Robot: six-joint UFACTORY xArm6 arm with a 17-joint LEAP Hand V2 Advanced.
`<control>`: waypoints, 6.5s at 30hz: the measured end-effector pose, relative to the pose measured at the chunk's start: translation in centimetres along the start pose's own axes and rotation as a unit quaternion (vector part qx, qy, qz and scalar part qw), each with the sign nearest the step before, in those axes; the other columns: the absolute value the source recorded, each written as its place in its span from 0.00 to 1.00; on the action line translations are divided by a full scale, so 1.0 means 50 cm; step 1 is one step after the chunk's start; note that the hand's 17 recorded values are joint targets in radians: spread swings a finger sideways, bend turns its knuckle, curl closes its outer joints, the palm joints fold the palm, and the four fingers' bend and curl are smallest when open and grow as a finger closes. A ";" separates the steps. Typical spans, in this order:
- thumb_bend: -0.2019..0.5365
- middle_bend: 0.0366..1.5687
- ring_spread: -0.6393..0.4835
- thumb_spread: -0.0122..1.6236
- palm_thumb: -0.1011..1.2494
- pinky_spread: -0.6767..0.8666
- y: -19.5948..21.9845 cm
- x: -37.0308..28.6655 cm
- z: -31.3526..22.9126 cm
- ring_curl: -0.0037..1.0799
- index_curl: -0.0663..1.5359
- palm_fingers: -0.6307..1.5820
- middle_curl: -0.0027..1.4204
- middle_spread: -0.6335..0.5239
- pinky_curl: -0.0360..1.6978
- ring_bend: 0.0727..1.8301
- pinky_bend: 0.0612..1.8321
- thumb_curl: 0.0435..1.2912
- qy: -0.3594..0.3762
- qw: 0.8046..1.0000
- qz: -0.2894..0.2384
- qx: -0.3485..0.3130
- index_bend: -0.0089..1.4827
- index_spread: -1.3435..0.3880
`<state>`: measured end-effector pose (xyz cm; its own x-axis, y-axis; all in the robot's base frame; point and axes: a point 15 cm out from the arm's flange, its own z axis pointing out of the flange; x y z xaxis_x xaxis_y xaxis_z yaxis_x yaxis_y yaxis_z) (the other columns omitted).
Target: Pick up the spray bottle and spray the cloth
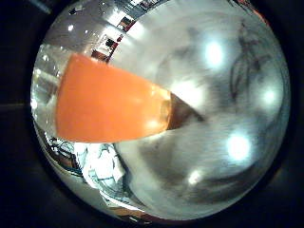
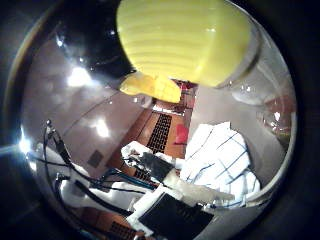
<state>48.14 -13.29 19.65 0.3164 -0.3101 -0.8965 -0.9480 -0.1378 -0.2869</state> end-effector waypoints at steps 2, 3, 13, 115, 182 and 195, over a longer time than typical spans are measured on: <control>0.25 0.36 0.49 0.52 0.43 0.50 0.006 -0.010 0.017 0.29 0.19 0.63 0.28 0.46 0.19 0.48 0.39 0.22 -0.018 1.000 0.002 -0.012 0.11 0.67; 0.25 0.39 0.45 0.52 0.45 0.41 0.007 -0.016 0.028 0.31 0.19 0.68 0.29 0.42 0.20 0.51 0.44 0.22 -0.027 0.999 0.003 -0.019 0.11 0.65; 0.26 0.69 0.39 0.55 0.75 0.20 -0.038 -0.046 0.094 0.44 0.40 0.90 0.42 0.40 0.28 0.65 0.60 0.27 -0.051 0.998 0.011 -0.029 0.54 0.59; 0.26 0.86 0.44 0.60 0.92 0.29 0.069 -0.775 0.337 0.51 0.50 0.83 0.41 0.47 0.70 0.79 0.55 0.50 0.256 0.946 -0.023 -0.198 0.74 0.66; 0.23 0.74 0.39 0.62 0.72 0.21 0.163 -0.433 0.828 0.46 0.43 0.75 0.37 0.45 0.56 0.72 0.56 0.39 -0.029 0.994 -0.034 -0.099 0.28 0.62; 0.22 0.33 0.51 0.60 0.62 0.49 0.147 -0.432 0.784 0.33 0.38 0.30 0.28 0.49 0.43 0.42 0.34 0.27 -0.001 0.992 -0.053 -0.113 0.22 0.54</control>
<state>33.01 29.26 23.66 0.4131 -0.2803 -0.8665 -0.8778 -0.3760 -0.2969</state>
